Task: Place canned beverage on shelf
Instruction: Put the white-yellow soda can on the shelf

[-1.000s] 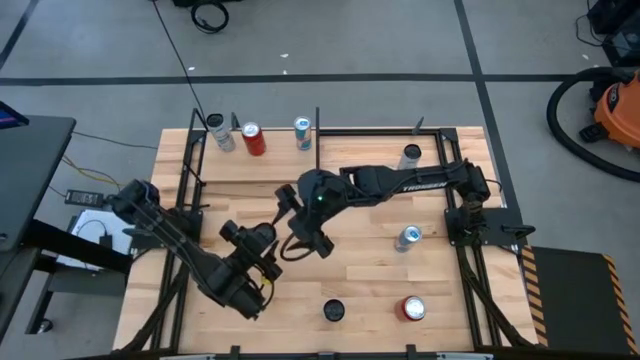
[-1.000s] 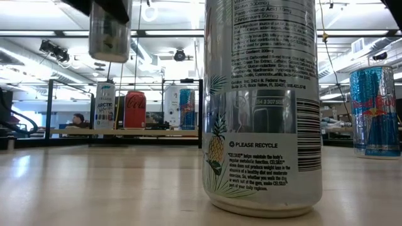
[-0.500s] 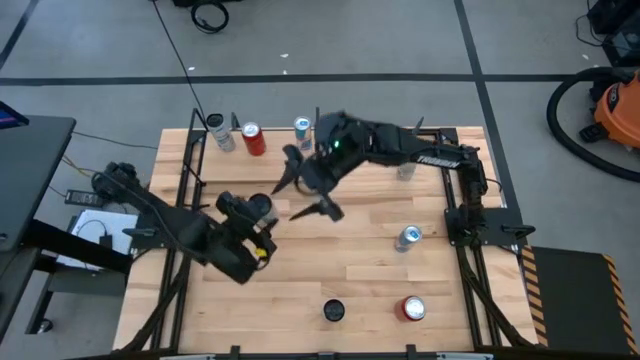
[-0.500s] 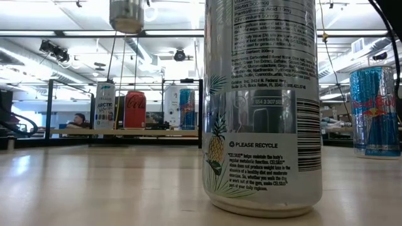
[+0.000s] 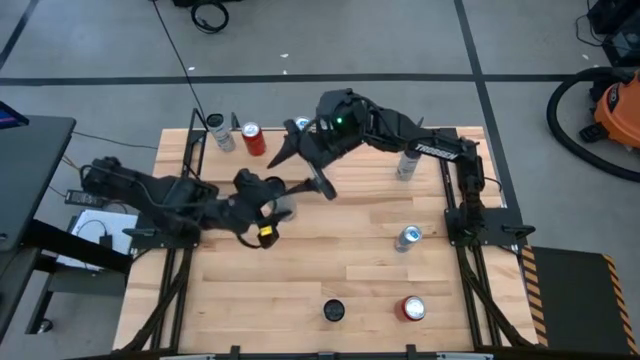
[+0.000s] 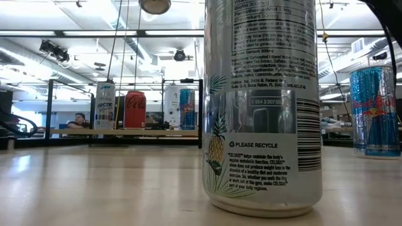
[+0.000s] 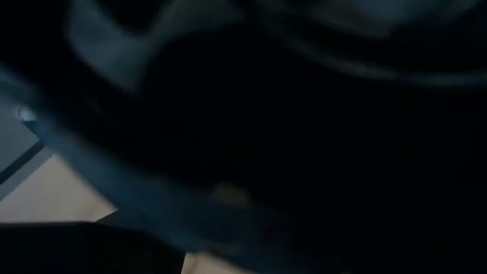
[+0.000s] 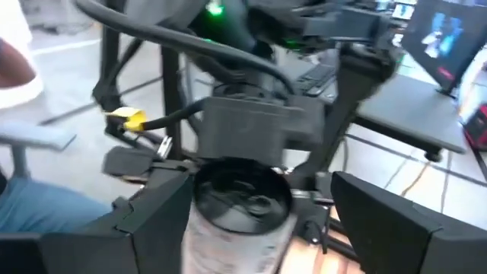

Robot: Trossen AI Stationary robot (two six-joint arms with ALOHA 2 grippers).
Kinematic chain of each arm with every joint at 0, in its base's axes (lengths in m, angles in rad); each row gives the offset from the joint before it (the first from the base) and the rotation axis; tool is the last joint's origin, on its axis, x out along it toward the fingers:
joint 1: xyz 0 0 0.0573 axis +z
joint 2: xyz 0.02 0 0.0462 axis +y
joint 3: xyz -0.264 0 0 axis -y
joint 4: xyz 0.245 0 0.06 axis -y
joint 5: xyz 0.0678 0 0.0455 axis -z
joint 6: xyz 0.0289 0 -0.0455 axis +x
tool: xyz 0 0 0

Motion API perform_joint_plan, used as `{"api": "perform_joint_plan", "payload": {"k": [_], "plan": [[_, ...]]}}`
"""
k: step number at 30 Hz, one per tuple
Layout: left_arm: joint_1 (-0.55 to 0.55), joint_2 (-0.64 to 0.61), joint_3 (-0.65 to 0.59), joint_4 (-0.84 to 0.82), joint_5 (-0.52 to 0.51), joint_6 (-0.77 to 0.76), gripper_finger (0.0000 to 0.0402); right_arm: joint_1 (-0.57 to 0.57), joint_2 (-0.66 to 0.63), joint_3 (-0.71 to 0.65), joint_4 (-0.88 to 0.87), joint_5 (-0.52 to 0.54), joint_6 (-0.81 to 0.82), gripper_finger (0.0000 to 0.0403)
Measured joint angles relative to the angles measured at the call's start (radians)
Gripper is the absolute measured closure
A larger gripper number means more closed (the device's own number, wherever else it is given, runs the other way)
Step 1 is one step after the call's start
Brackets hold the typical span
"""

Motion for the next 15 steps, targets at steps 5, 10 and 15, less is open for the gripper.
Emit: {"api": "perform_joint_plan", "payload": {"k": [5,10,15], "plan": [[0.051,-0.011,0.000,0.008,0.041,0.034,0.0131,-0.039,-0.001,0.000,-0.009,-0.044,0.058,0.0080],[0.095,-0.016,0.000,0.027,0.084,0.081,0.0131,-0.053,-0.001,0.000,-0.019,-0.047,0.100,0.0080],[0.130,-0.017,0.000,0.068,0.144,0.140,0.0131,-0.054,0.000,0.000,-0.018,-0.047,0.125,0.0080]]}}
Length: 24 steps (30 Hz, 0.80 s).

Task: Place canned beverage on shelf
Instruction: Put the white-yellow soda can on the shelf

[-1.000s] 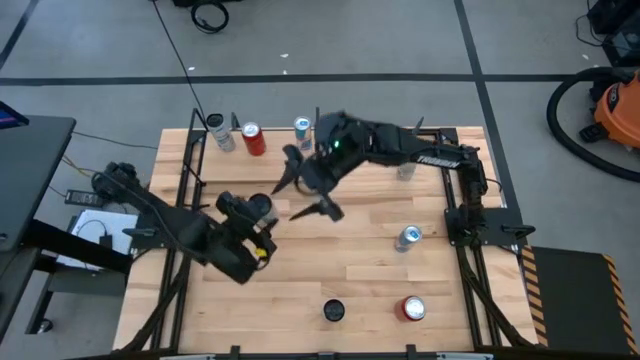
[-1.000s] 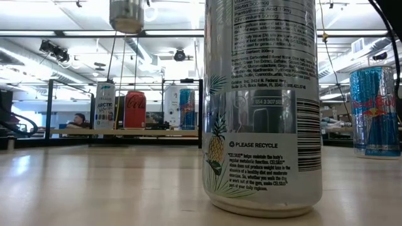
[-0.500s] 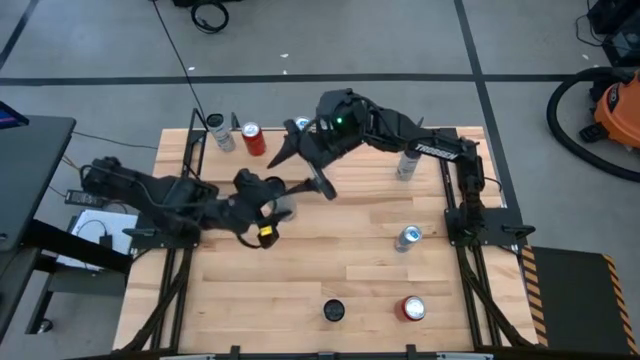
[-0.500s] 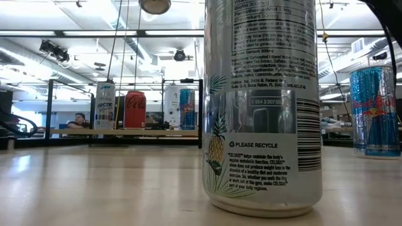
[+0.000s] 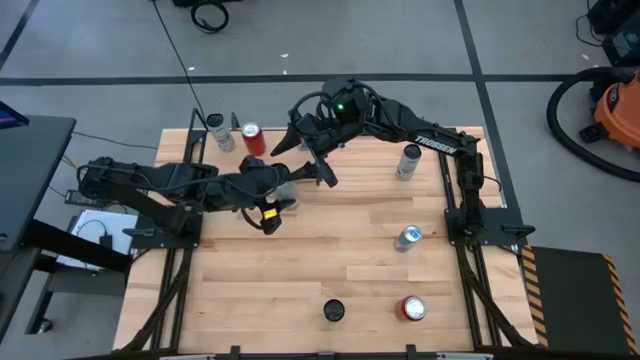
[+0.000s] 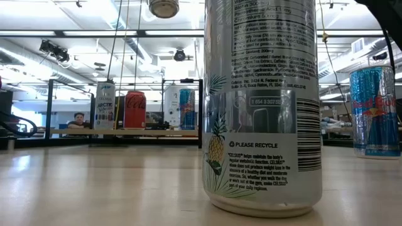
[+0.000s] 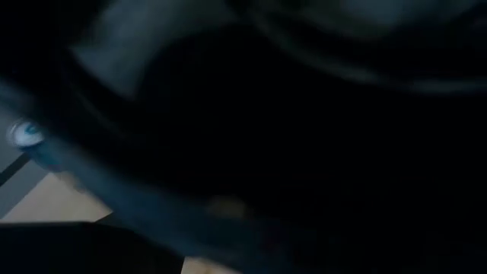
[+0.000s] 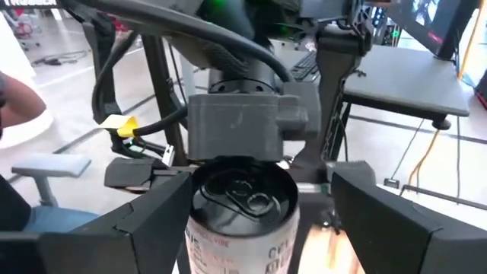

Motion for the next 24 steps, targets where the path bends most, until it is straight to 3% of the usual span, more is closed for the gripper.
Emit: {"api": "perform_joint_plan", "payload": {"k": [10,24], "plan": [[0.049,-0.005,0.000,0.017,0.028,0.012,0.0131,0.002,0.004,-0.002,-0.011,0.006,0.090,0.0080],[0.058,-0.012,0.000,0.016,0.041,0.037,0.0131,0.010,0.025,-0.003,-0.066,0.035,0.040,0.0083]]}}
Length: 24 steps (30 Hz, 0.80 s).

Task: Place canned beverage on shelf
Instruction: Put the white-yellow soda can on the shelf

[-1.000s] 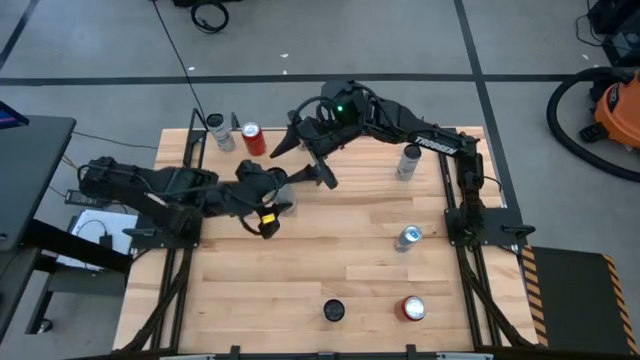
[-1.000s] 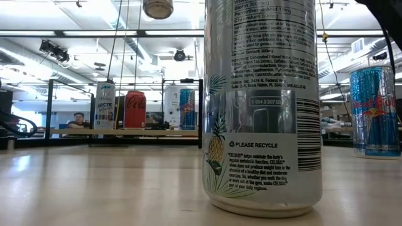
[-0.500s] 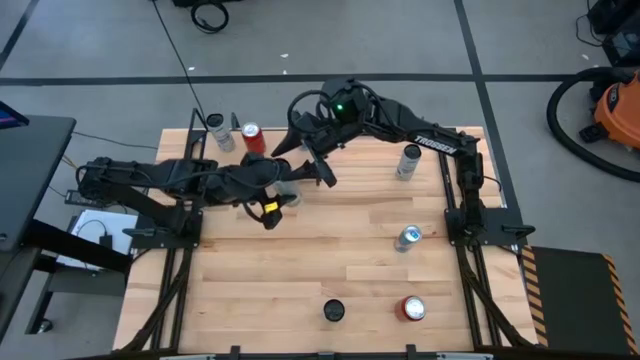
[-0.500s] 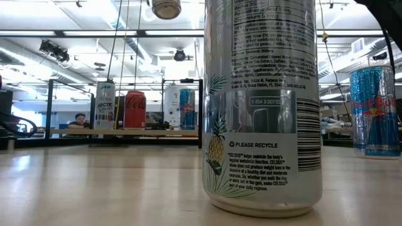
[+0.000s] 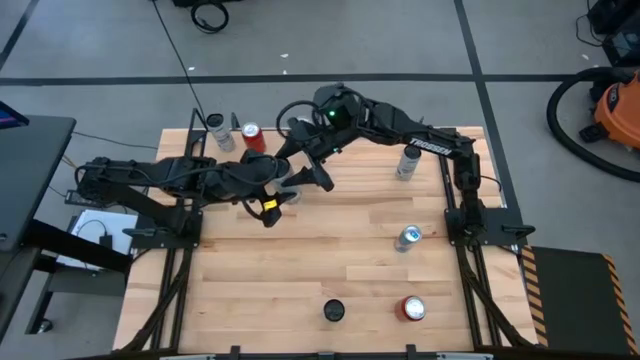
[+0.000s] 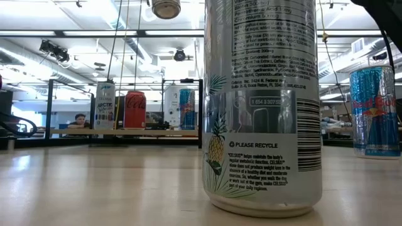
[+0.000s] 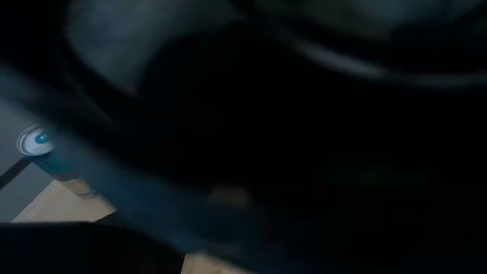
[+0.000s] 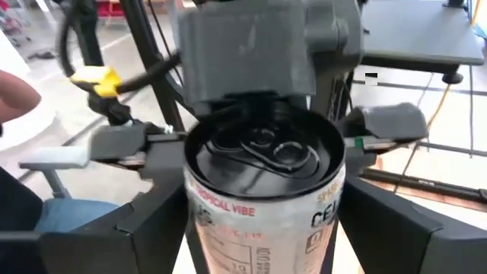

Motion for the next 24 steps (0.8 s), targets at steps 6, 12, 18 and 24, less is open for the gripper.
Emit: {"api": "perform_joint_plan", "payload": {"k": [6,12,18,24], "plan": [[0.000,0.000,0.000,-0.009,-0.002,0.001,0.0131,0.011,0.011,0.001,0.003,0.022,-0.030,0.0127],[0.000,0.000,0.001,-0.004,-0.002,0.004,0.0131,0.011,0.006,0.001,0.004,0.023,-0.031,0.0146],[0.000,0.000,0.001,-0.004,0.002,0.009,0.0130,0.011,0.005,0.001,-0.003,0.024,-0.033,0.0146],[0.001,0.000,0.001,-0.001,0.045,0.009,0.0097,0.011,0.005,0.001,-0.010,0.023,-0.032,0.0146]]}}
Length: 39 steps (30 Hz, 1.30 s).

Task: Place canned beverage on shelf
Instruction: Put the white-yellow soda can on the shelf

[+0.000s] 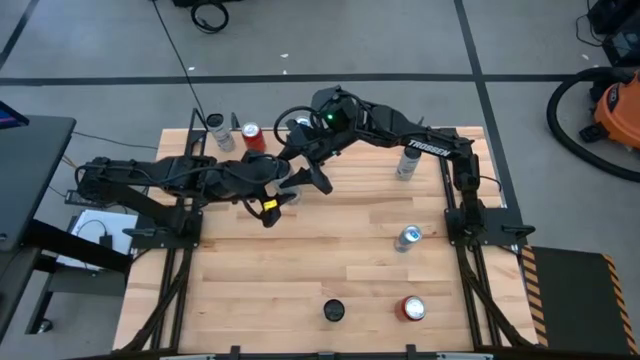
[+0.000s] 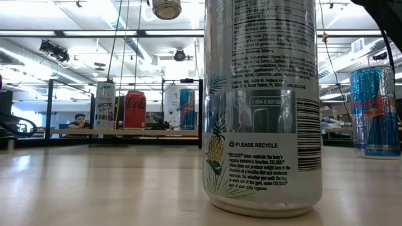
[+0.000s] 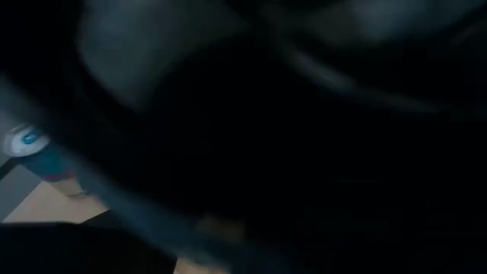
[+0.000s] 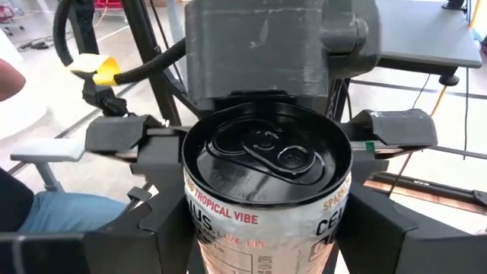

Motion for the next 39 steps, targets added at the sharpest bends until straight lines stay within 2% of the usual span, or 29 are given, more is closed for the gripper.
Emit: {"api": "perform_joint_plan", "payload": {"k": [6,9,17,22,28,33,39], "plan": [[-0.001,0.000,0.001,-0.001,0.002,0.044,0.0084,0.000,0.000,0.000,-0.020,0.004,-0.002,0.0146],[-0.001,-0.015,0.001,-0.002,0.001,0.044,0.0083,0.000,-0.009,0.000,-0.019,0.045,-0.005,0.0146],[-0.002,-0.137,0.001,-0.067,0.003,0.033,0.0083,-0.026,-0.061,0.000,-0.047,0.044,-0.029,0.0146],[-0.005,-0.208,0.001,-0.167,0.002,0.010,0.0083,-0.044,-0.073,0.000,-0.064,0.011,-0.080,0.0146],[-0.005,-0.256,0.001,-0.317,0.001,-0.046,0.0083,-0.047,-0.058,-0.001,-0.041,0.114,-0.105,0.0145],[-0.005,-0.263,0.001,-0.346,0.001,-0.053,0.0083,-0.047,-0.041,-0.047,0.084,0.111,-0.083,0.0145],[-0.036,-0.262,0.000,-0.379,-0.001,-0.031,0.0083,-0.077,-0.034,-0.180,0.252,0.117,-0.069,0.0145]]}}
